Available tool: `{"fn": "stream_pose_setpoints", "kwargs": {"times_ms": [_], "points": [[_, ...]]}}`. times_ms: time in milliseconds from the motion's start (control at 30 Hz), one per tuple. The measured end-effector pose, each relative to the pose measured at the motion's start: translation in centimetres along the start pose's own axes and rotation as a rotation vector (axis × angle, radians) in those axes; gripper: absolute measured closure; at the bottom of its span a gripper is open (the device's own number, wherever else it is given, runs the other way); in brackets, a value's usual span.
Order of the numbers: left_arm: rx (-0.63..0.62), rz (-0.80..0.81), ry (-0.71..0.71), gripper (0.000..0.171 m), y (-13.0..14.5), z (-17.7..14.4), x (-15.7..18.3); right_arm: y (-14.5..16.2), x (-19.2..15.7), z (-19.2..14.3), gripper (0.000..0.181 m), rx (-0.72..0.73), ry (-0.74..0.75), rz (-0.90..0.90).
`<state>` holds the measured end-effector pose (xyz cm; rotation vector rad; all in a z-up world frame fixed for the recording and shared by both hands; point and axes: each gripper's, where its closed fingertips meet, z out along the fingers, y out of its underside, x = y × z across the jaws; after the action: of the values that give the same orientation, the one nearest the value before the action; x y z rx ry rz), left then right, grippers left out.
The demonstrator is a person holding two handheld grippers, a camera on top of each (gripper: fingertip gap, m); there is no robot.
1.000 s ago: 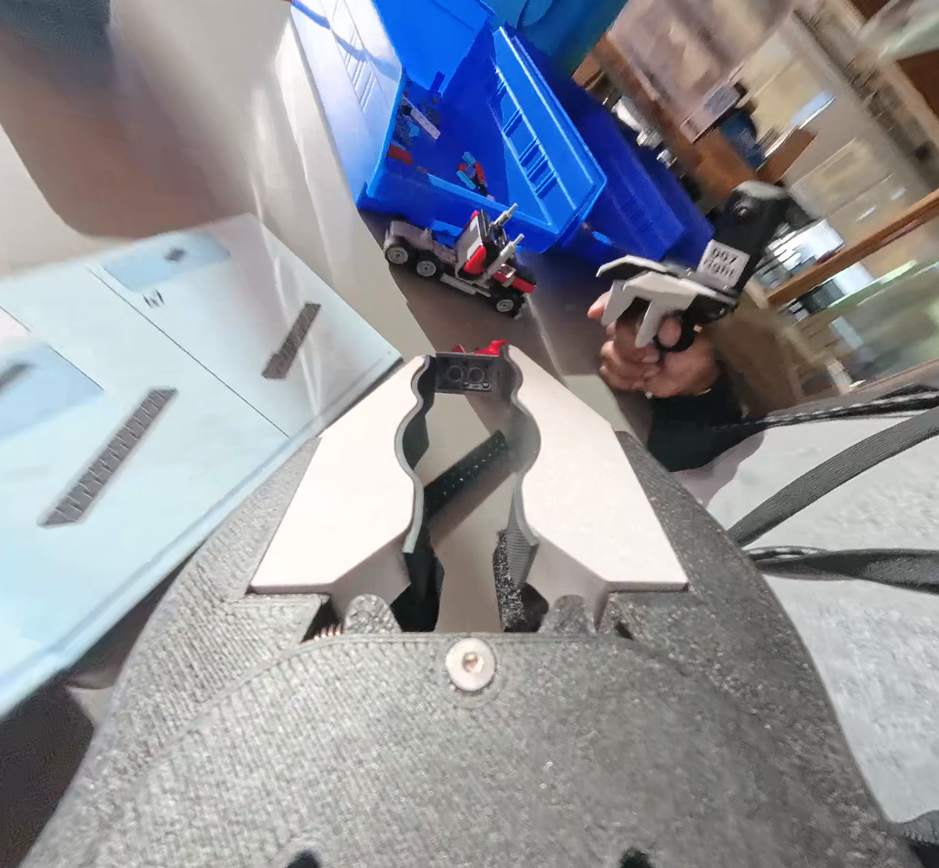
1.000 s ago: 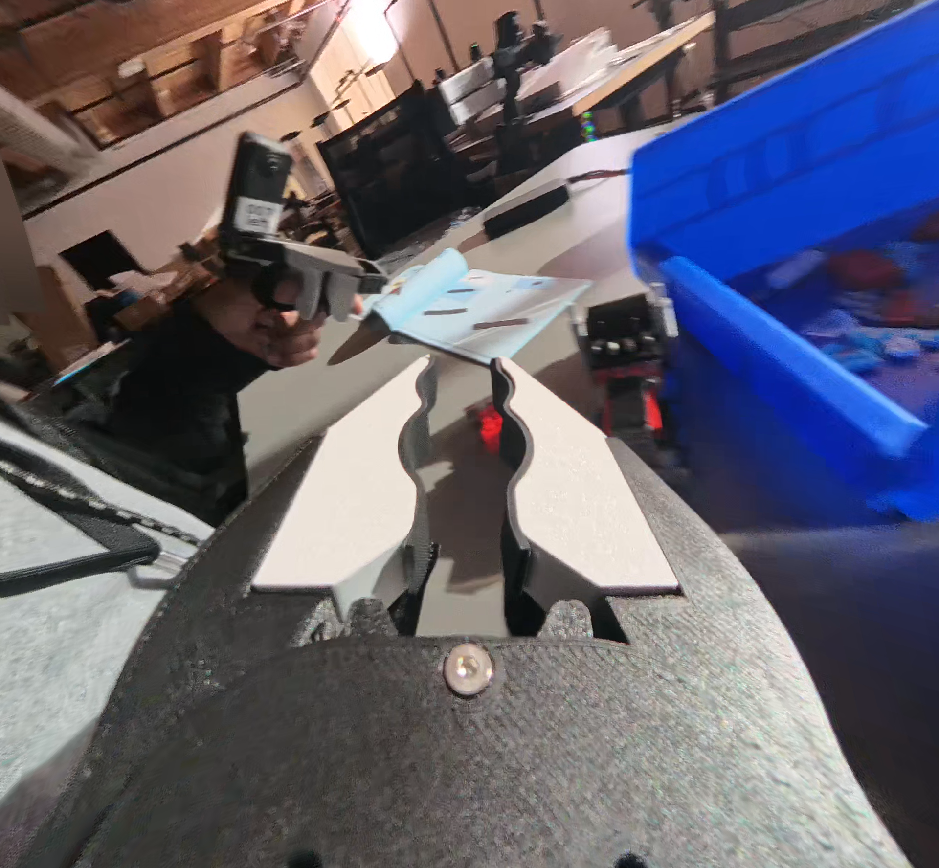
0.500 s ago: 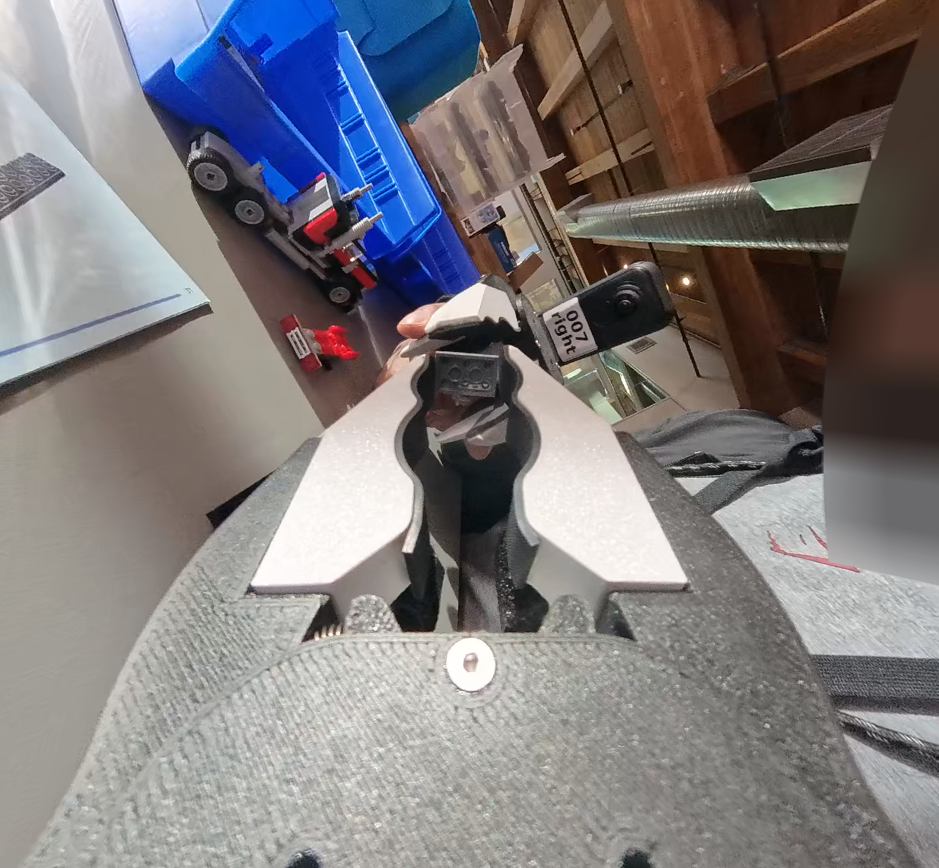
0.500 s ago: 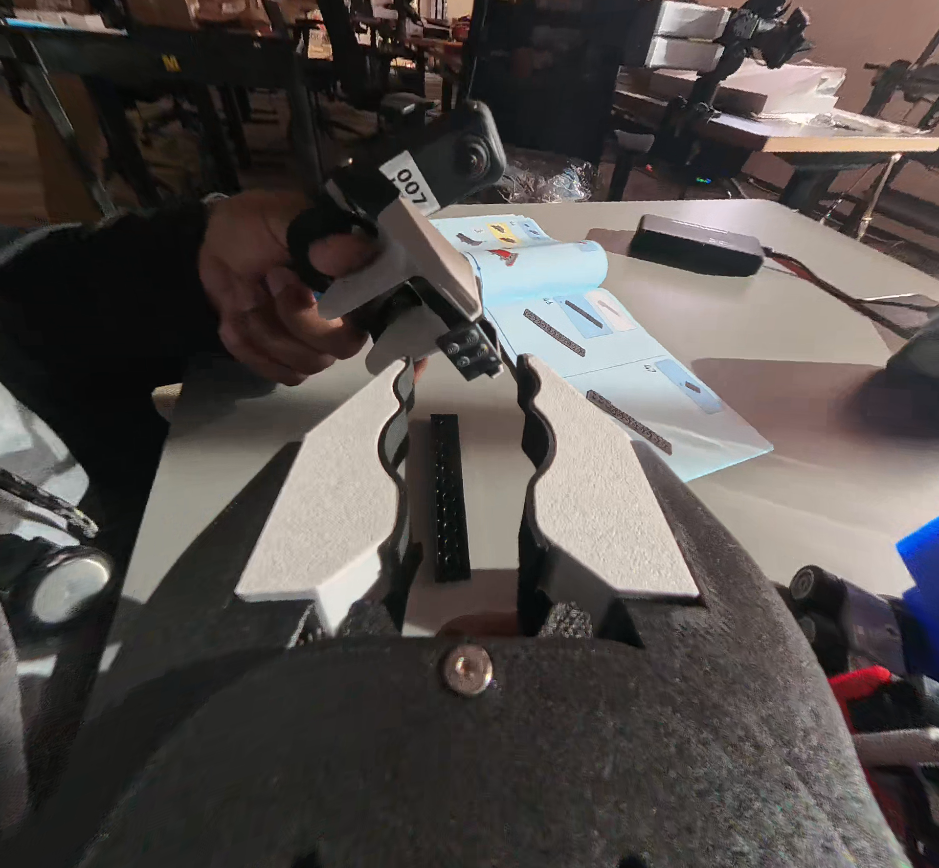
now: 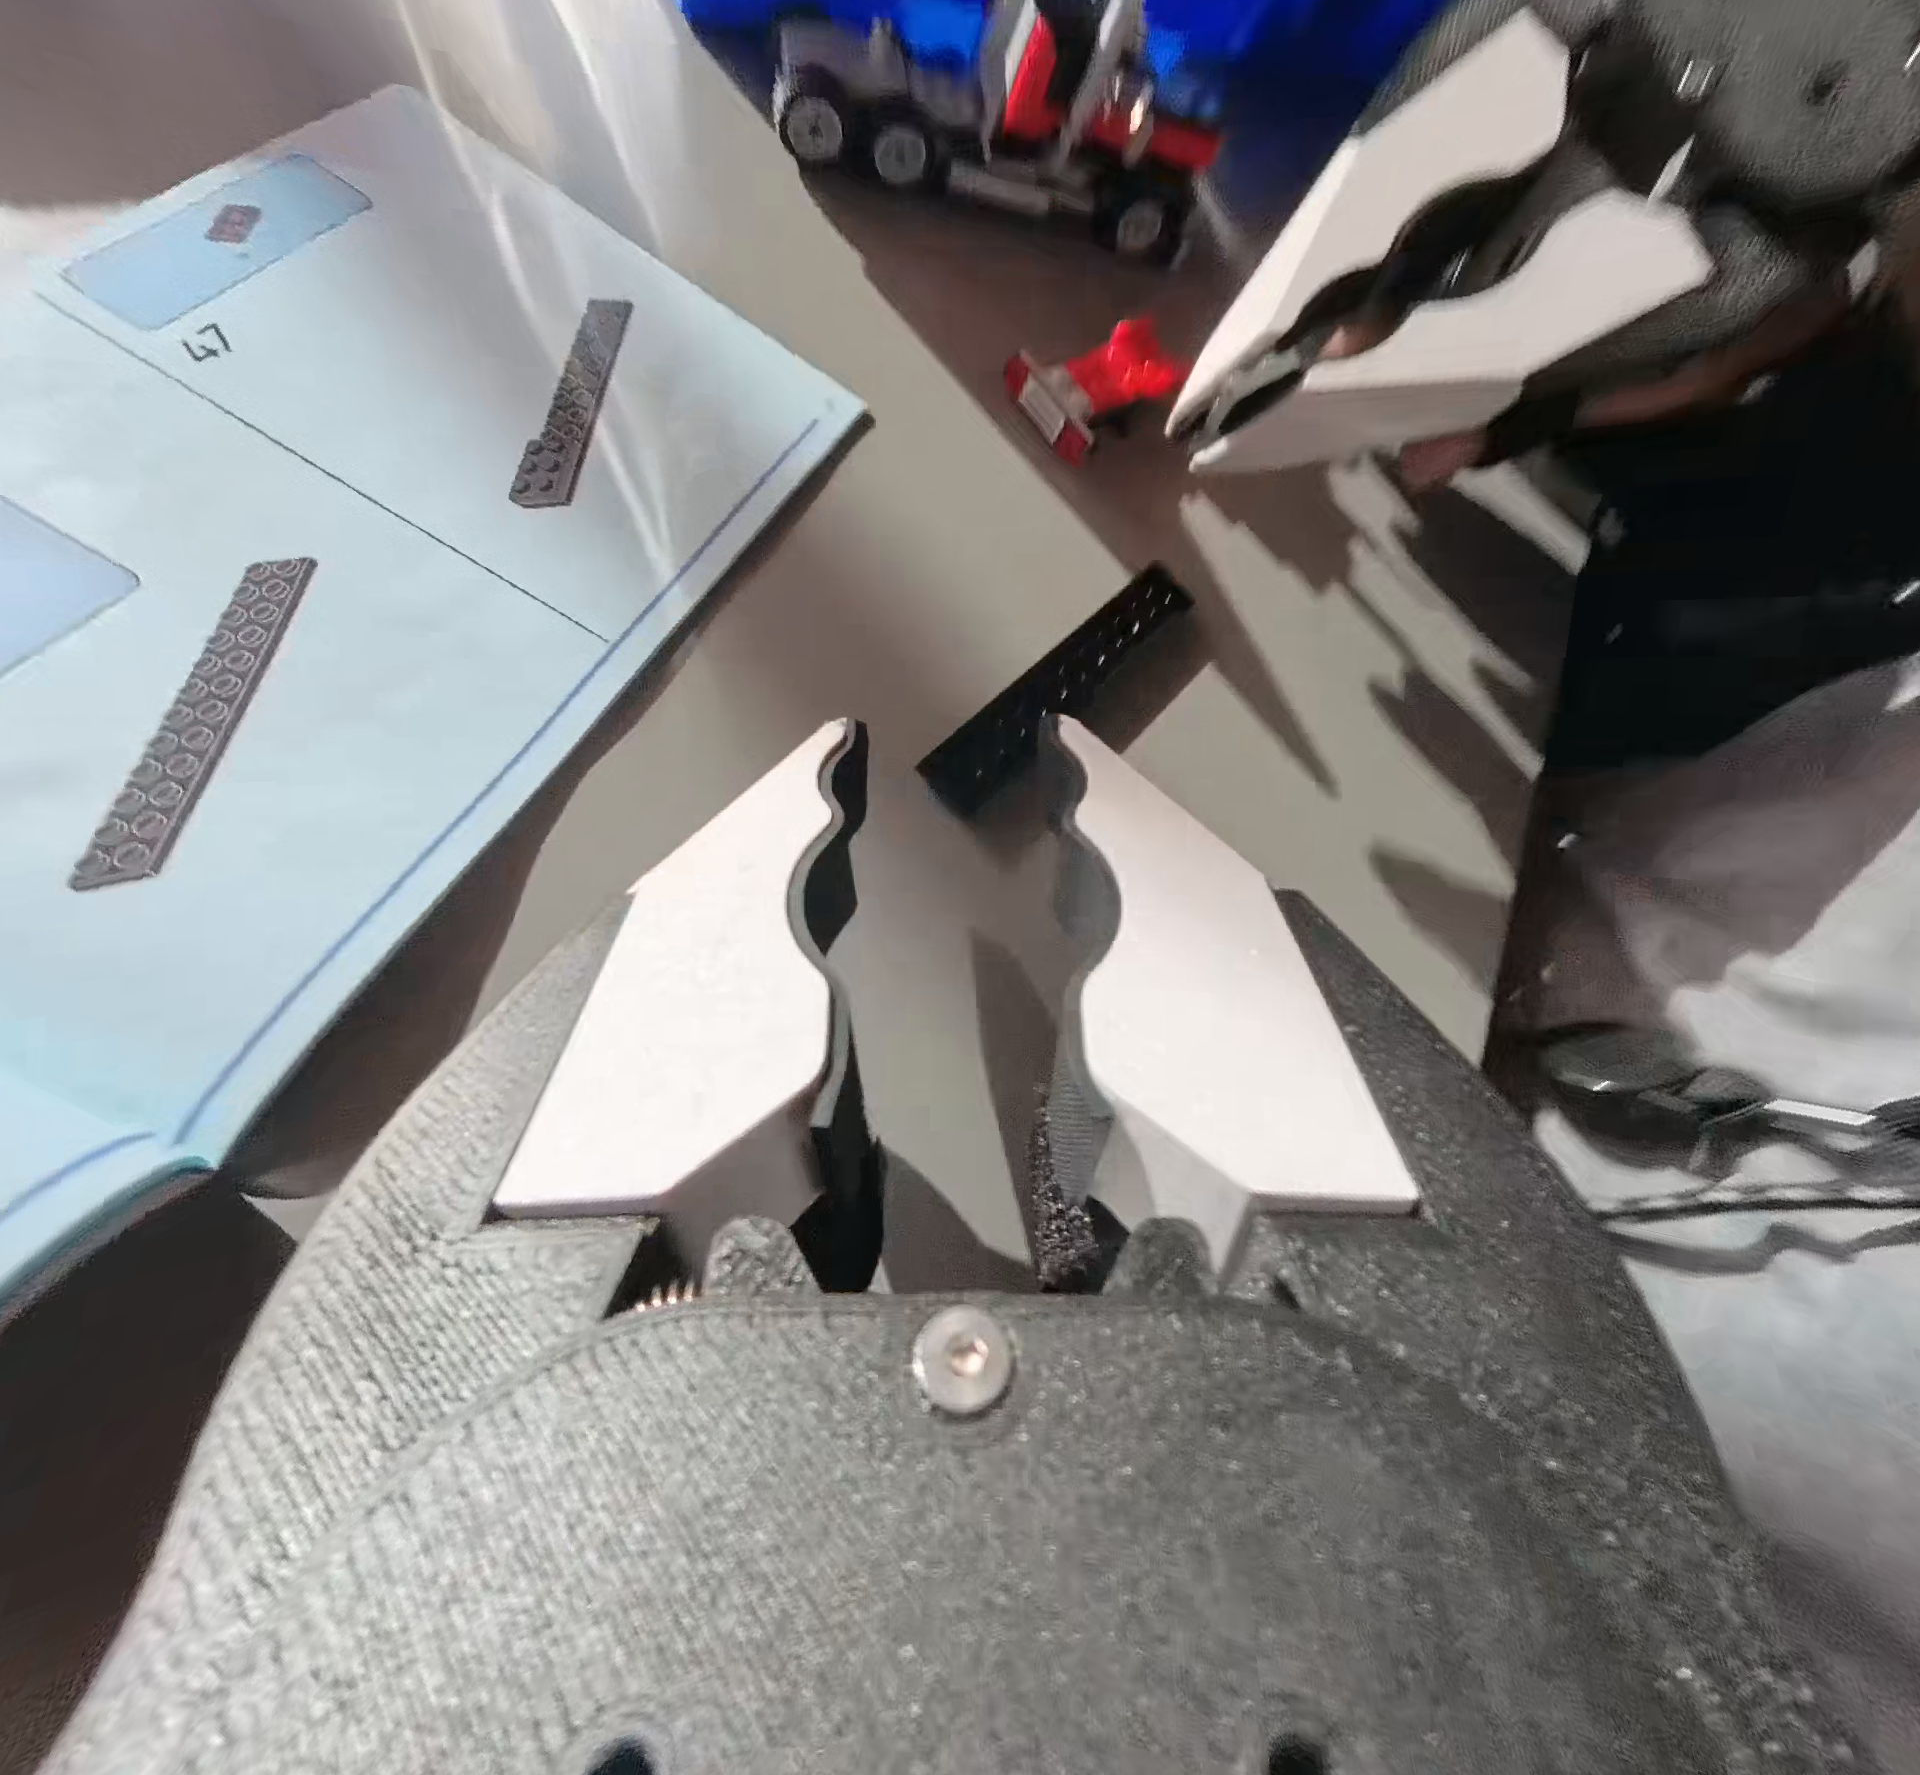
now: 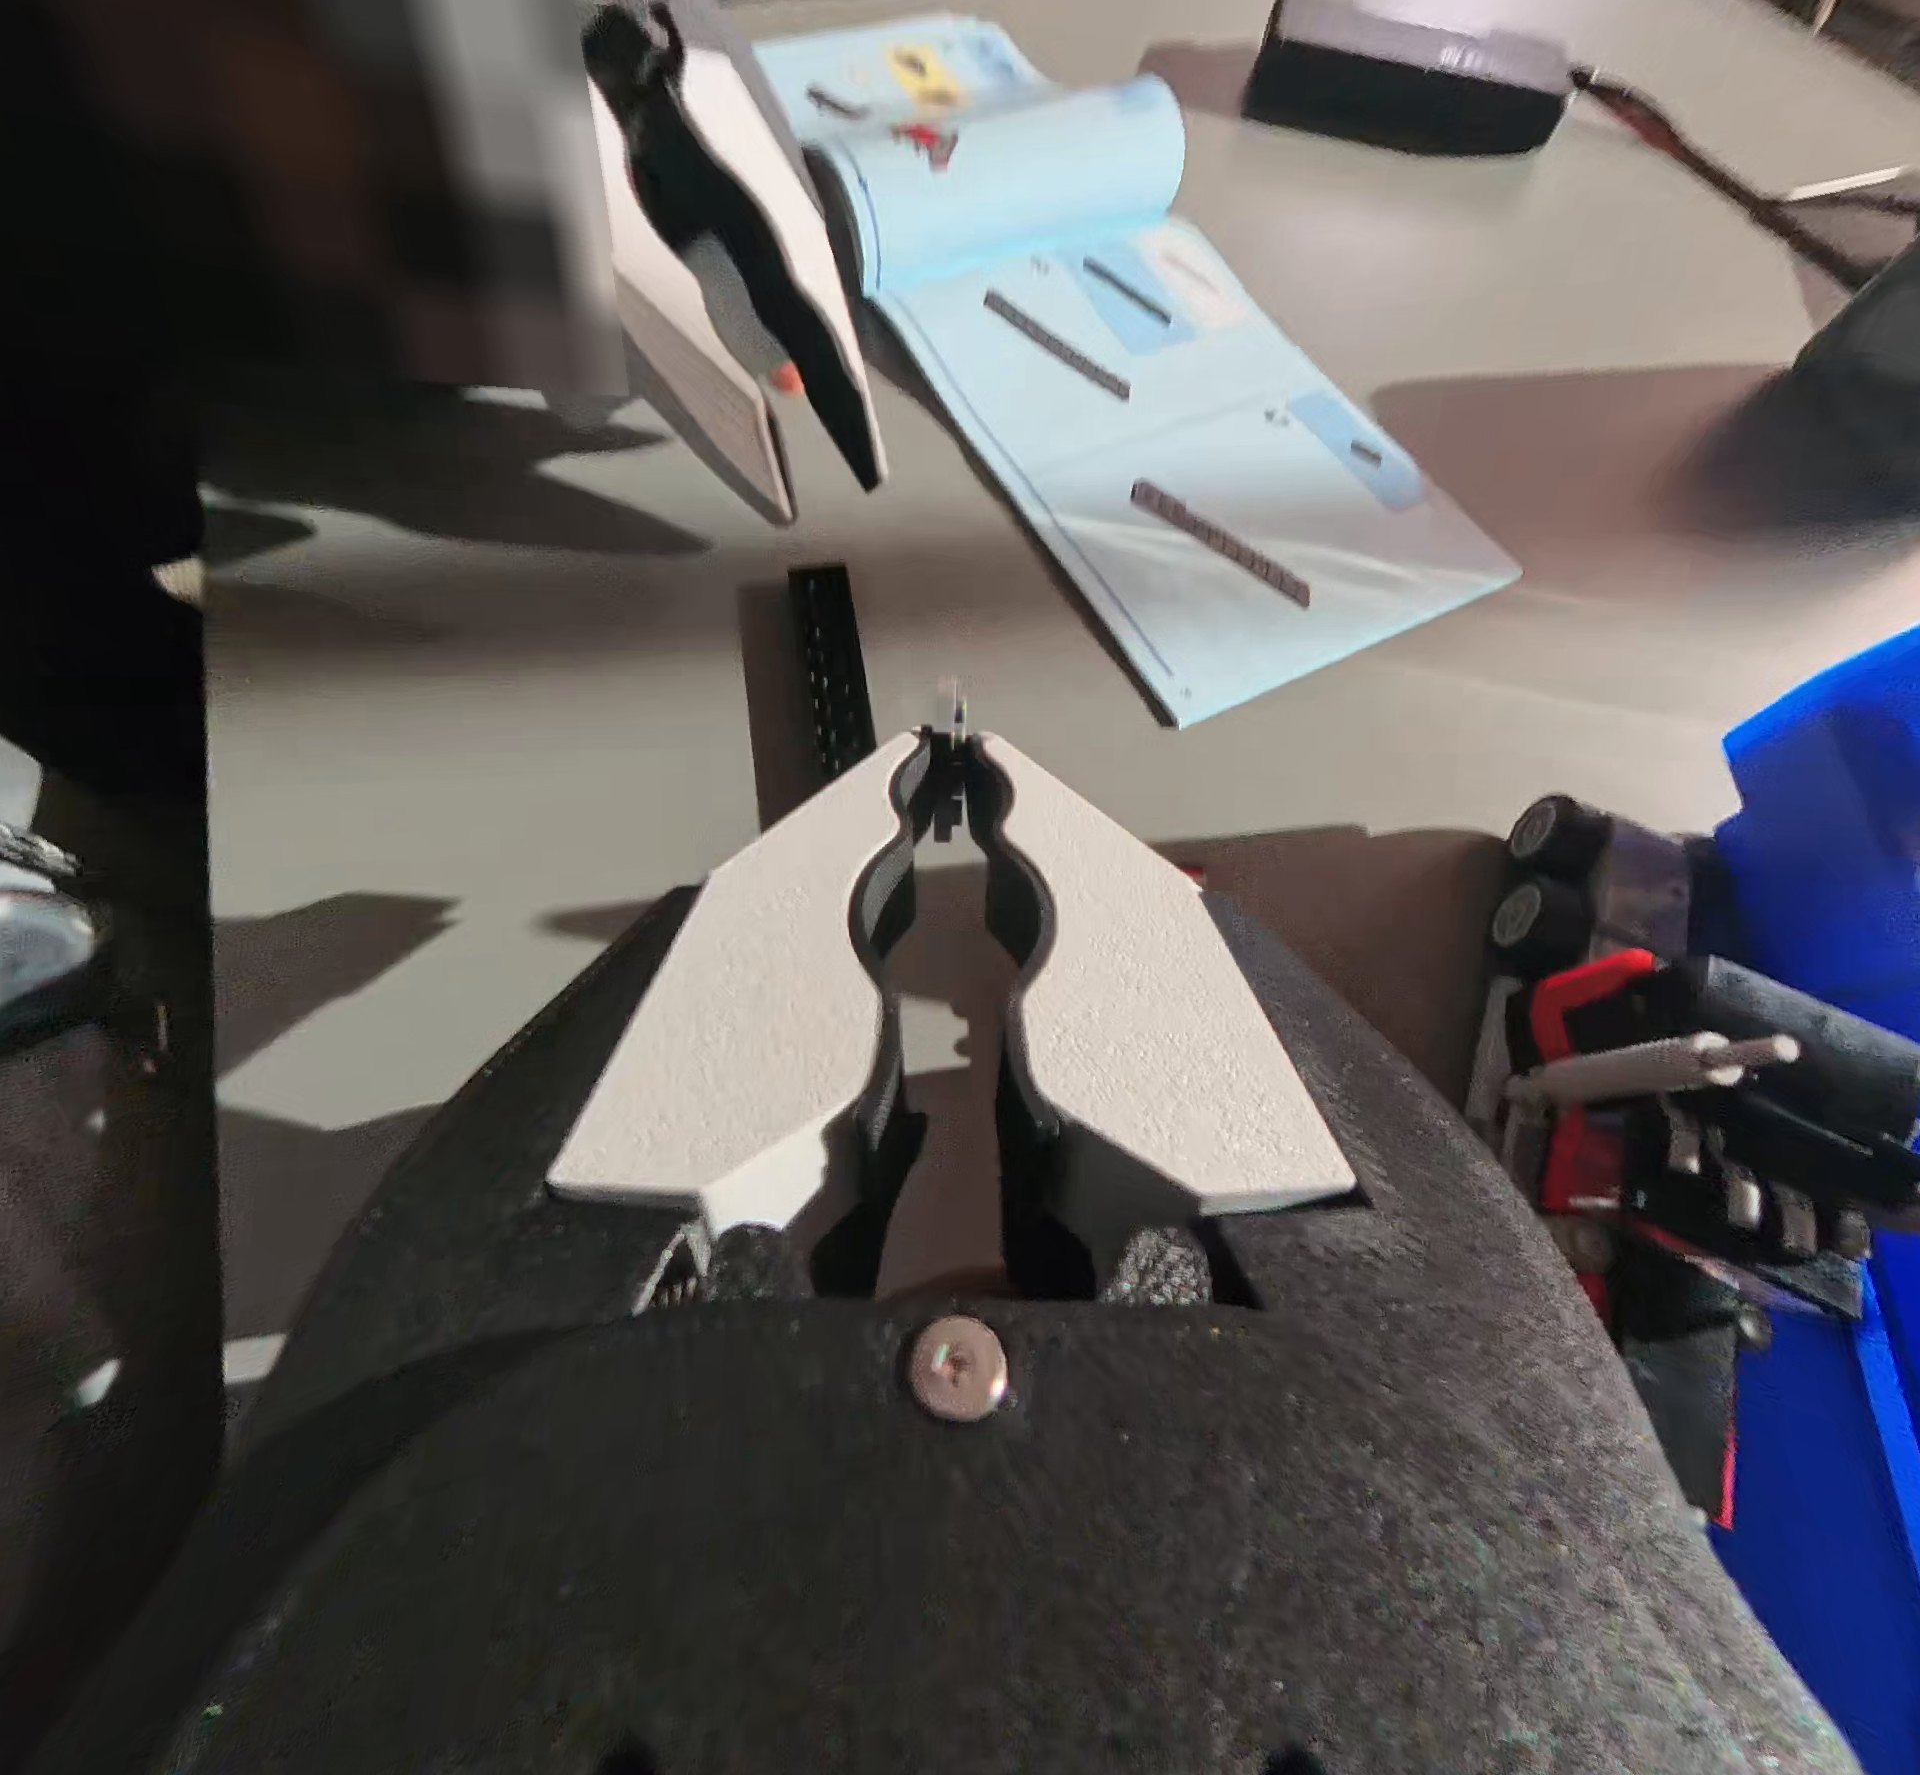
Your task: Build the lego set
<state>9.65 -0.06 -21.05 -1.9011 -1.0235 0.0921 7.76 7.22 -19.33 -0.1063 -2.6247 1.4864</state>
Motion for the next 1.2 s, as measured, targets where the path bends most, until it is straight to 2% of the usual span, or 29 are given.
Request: {"fn": "stream_pose_setpoints", "kwargs": {"times_ms": [100, 167, 233, 333, 467, 567, 700, 867, 1000, 1033, 1200], "points": [[-0.155, 0.177, -0.016, 0.133, 1.7, 1.2, 0.1, 2.5, 0.0, 0.2, 0.174, -0.139, 0.004, -0.064], [-0.175, 0.27, 0.0, 0.134, 1.7, 1.8, 0.5, 3.5, -0.1, 0.4, 0.169, -0.188, 0.008, -0.091], [-0.181, 0.317, -0.009, 0.142, 1.6, 2.1, 0.3, 4.0, -0.2, 0.4, 0.156, -0.208, 0.021, -0.1], [-0.186, 0.358, 0.027, 0.151, 1.8, 2.1, 0.8, 3.7, -0.5, -0.2, 0.147, -0.177, 0.023, -0.091], [-0.192, 0.391, 0.079, 0.152, 2.3, 2.0, 1.8, 2.6, -1.0, -0.9, 0.143, -0.081, -0.001, -0.09], [-0.196, 0.354, 0.133, 0.153, 2.4, 2.1, 2.8, 2.1, -2.0, -0.6, 0.143, -0.055, -0.035, -0.179], [-0.149, 0.238, 0.23, 0.153, 1.4, 2.1, 4.1, 2.2, -2.5, 0.4, 0.144, -0.09, -0.076, -0.259], [-0.098, 0.136, 0.298, 0.154, 0.4, 1.9, 4.6, 3.1, -2.6, 1.1, 0.165, -0.16, -0.102, -0.293], [0.03, 0.089, 0.349, 0.153, -1.4, 1.0, 4.8, 2.2, -2.8, 0.6, 0.167, -0.11, -0.189, -0.165], [0.059, 0.09, 0.357, 0.15, -2.0, 0.7, 4.8, 1.8, -2.8, 0.4, 0.174, -0.092, -0.224, -0.108], [0.156, 0.108, 0.35, 0.142, -4.3, -0.4, 4.0, 0.0, -1.9, -0.3, 0.175, -0.042, -0.364, 0.101]]}}
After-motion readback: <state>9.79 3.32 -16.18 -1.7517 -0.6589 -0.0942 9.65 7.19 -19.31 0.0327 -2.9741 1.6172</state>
